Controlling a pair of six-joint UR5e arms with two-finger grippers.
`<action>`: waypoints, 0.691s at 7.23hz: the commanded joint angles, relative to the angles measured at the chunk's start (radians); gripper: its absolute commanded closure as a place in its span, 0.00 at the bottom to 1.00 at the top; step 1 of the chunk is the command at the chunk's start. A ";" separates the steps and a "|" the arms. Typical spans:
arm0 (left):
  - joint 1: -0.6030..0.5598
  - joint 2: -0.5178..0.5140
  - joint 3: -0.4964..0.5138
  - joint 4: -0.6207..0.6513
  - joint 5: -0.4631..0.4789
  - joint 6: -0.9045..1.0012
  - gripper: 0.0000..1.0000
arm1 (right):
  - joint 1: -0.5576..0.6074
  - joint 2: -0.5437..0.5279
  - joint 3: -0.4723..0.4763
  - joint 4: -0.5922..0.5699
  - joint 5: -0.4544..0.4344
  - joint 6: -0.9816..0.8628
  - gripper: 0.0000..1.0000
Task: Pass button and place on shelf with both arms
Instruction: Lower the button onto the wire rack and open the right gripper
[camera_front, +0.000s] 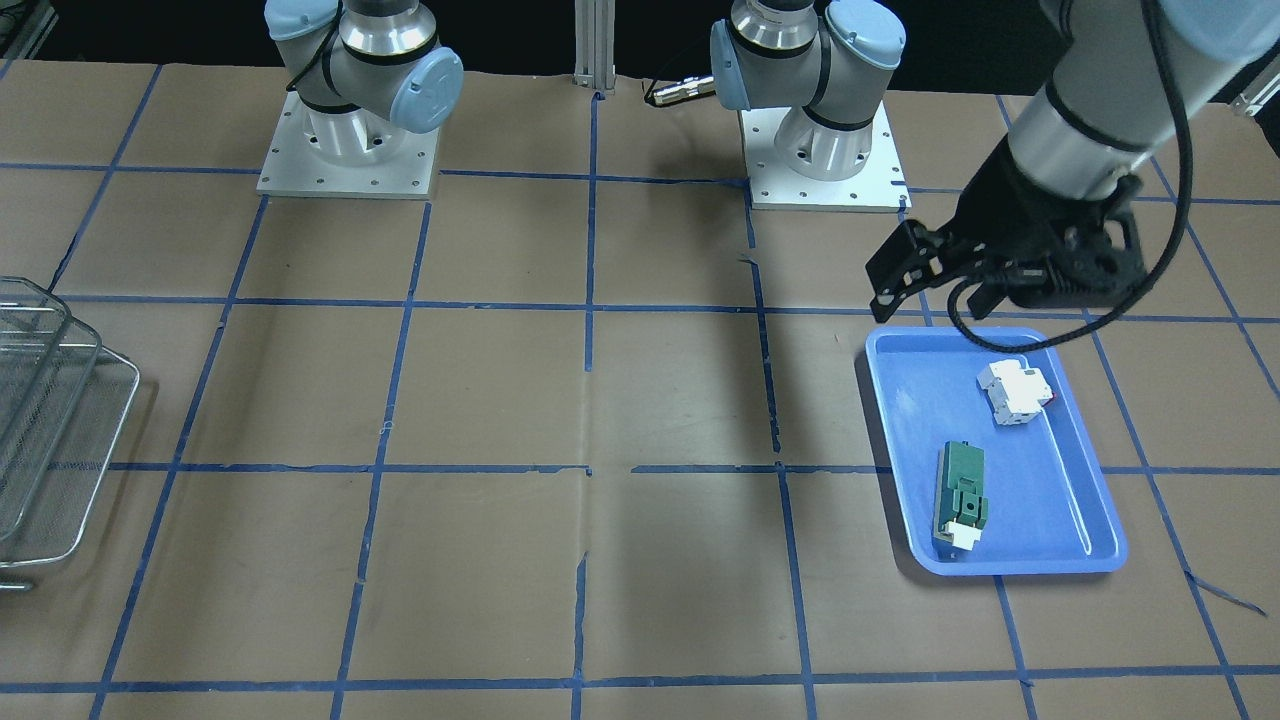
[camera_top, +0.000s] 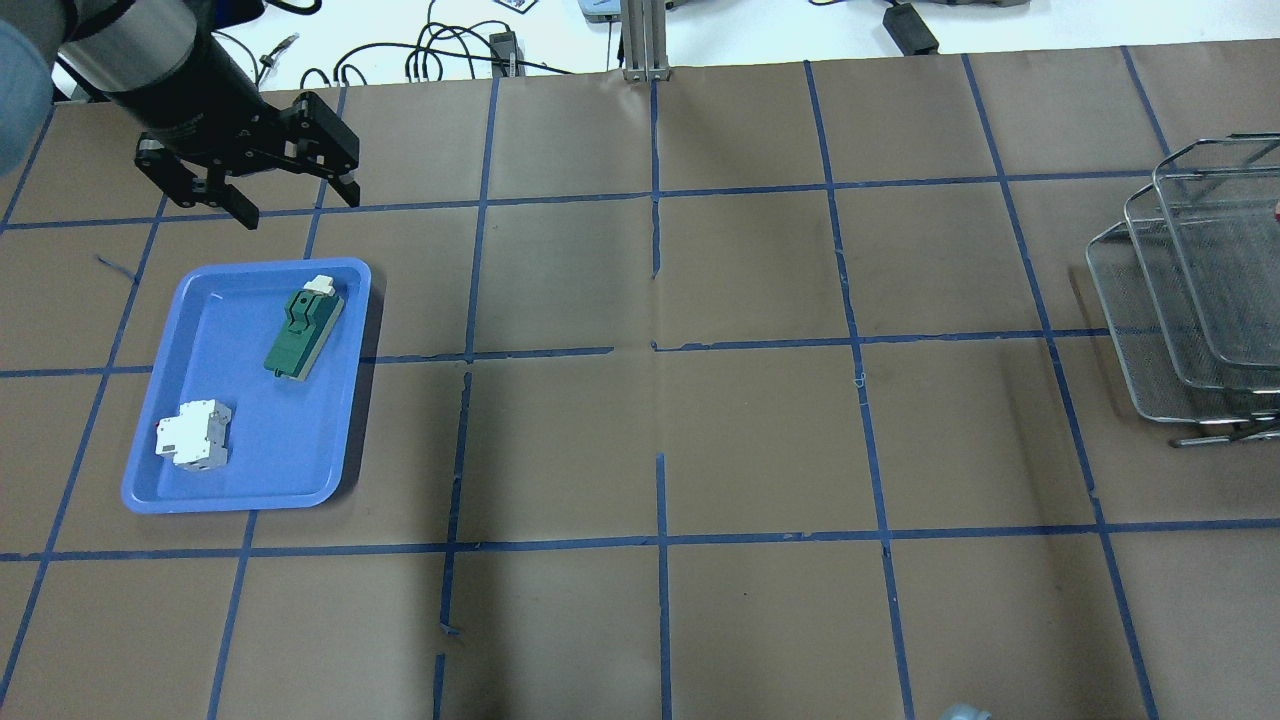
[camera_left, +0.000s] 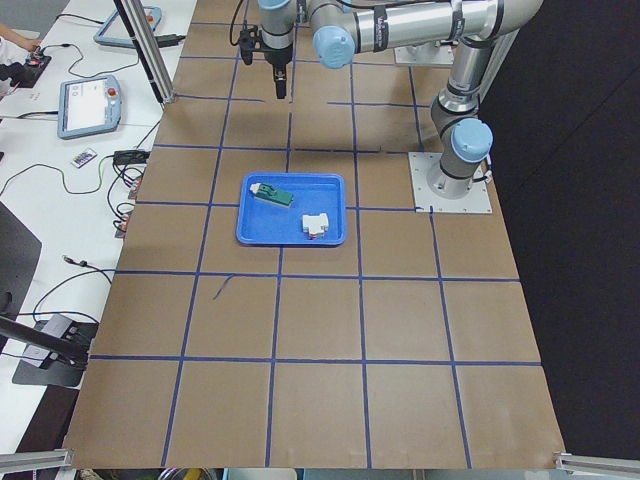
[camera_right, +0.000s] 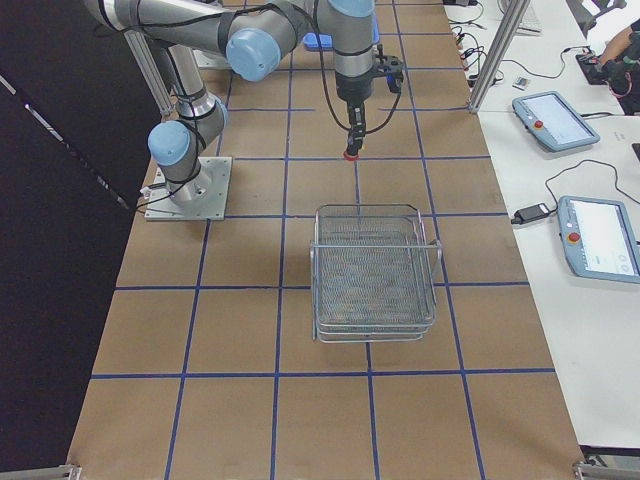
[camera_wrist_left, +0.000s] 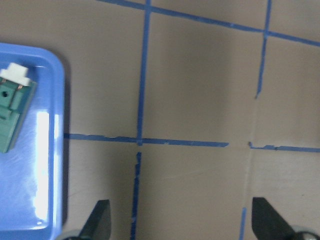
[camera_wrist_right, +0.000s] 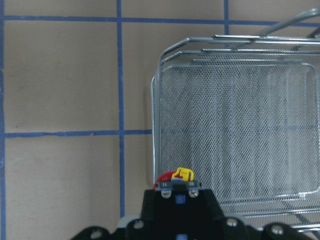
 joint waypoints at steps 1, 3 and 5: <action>-0.115 0.001 0.043 -0.071 0.075 -0.103 0.00 | -0.040 0.025 0.115 -0.164 0.005 -0.045 1.00; -0.129 0.032 0.016 -0.068 0.061 -0.027 0.00 | -0.162 0.060 0.160 -0.211 0.171 -0.145 1.00; -0.125 0.041 0.000 -0.048 0.061 -0.003 0.00 | -0.193 0.111 0.191 -0.342 0.198 -0.236 1.00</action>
